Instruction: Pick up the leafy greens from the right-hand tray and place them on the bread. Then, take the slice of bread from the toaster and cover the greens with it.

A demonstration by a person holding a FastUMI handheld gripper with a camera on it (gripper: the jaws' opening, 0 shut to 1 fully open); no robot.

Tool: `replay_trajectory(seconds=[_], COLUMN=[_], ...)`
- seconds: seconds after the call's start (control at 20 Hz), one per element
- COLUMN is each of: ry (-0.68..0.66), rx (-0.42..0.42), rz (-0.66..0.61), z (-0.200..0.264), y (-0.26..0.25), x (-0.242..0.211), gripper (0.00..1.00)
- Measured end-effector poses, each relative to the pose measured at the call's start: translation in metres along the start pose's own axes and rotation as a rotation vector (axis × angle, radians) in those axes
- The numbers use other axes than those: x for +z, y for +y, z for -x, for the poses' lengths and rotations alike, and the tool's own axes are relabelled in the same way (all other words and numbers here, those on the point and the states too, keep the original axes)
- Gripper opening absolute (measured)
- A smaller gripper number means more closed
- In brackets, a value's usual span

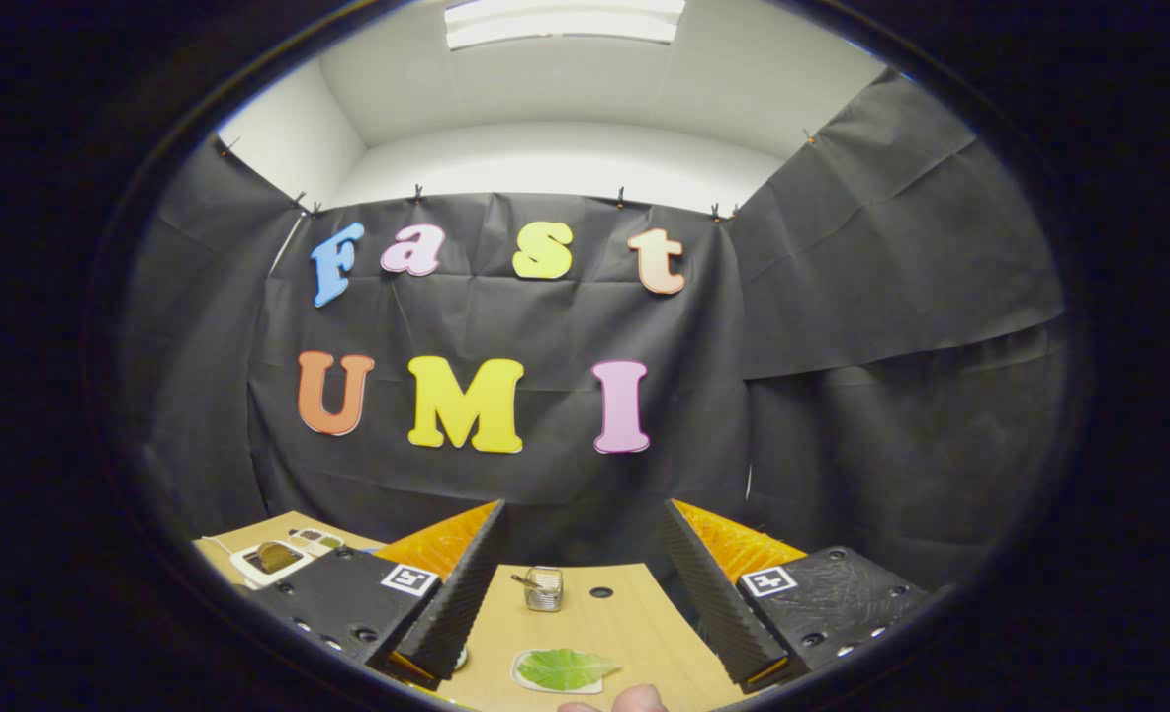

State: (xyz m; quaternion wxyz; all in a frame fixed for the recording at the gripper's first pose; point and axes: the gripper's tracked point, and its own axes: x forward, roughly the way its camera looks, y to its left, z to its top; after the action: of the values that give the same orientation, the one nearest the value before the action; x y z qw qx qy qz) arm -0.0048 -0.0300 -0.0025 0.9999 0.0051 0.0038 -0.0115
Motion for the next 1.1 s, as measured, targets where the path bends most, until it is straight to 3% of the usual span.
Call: replay_trajectory(seconds=[0.65,1.1], ry=[0.065,0.271], rx=[-0.023,0.048], rz=[-0.009,-0.059], z=[0.002,-0.026], y=[-0.046,-0.059], x=[-0.030,-0.134], gripper=[0.95,0.95])
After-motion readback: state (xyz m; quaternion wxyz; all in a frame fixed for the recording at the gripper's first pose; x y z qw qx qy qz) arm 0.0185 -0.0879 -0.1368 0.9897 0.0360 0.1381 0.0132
